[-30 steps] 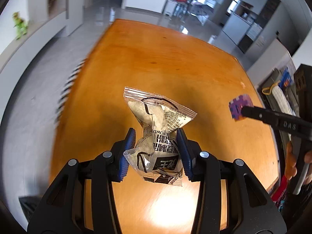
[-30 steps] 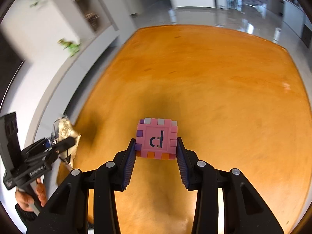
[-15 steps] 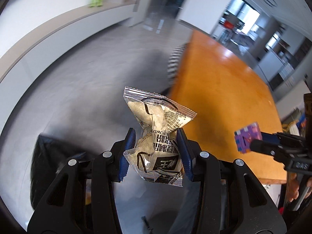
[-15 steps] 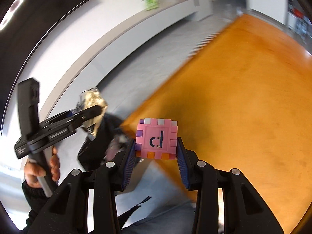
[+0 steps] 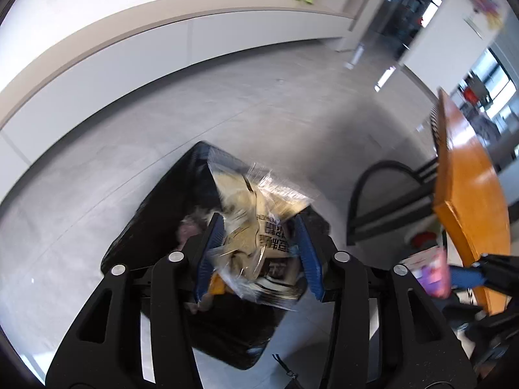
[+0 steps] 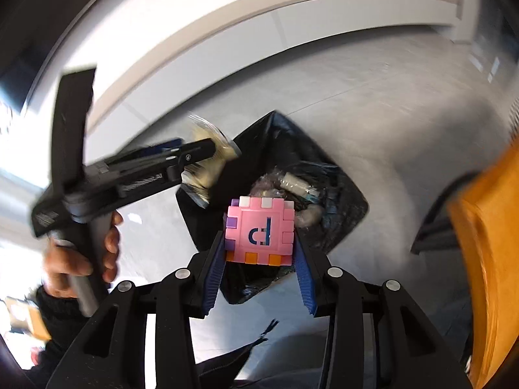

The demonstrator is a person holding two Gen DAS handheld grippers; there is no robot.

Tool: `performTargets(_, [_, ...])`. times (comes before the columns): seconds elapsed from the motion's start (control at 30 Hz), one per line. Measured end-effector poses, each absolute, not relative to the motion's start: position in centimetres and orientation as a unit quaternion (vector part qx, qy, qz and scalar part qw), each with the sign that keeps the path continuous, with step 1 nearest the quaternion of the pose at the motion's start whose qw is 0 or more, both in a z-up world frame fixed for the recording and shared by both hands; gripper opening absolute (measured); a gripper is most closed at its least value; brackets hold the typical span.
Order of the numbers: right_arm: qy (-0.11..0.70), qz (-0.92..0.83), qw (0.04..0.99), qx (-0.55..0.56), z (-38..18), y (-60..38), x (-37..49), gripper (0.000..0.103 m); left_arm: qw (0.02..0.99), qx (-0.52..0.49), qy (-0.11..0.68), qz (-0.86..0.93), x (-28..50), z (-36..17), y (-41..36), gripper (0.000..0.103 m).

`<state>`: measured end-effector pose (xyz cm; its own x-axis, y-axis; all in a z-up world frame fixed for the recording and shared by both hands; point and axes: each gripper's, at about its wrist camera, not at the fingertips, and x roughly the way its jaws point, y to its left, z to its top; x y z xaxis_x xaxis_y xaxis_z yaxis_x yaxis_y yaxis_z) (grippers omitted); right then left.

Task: Collect trash

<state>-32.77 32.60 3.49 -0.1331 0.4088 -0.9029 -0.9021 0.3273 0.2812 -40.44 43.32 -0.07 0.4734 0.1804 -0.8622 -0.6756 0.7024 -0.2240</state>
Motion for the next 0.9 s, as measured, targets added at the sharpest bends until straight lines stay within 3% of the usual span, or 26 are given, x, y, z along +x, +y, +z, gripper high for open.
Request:
performTargets(0.03, [0.525, 0.520, 0.625, -0.251, 3.1, 33.2, -33.2, 0.068, 0.804, -0.286, 0.443, 0.274, -40.9, -0.1, 43.6, 0.086])
performTargets(0.07, [0.517, 0.514, 0.633, -0.259, 3.0, 33.5, -33.3, 0.071, 0.798, -0.289, 0.435, 0.300, -41.6, 0.0, 44.1, 0.097])
performTargets(0.5, [0.507, 0.534, 0.636, -0.231, 4.1, 31.1, -35.4, 0.071, 0.793, -0.303, 0.405, 0.341, -43.9, 1.9, 45.3, 0.097])
performTargets(0.9, [0.500, 0.489, 0.698, -0.155, 6.5, 22.3, -27.4, 0.077, 0.826, -0.260, 0.426, 0.260, -36.0, 3.5, 39.5, 0.097])
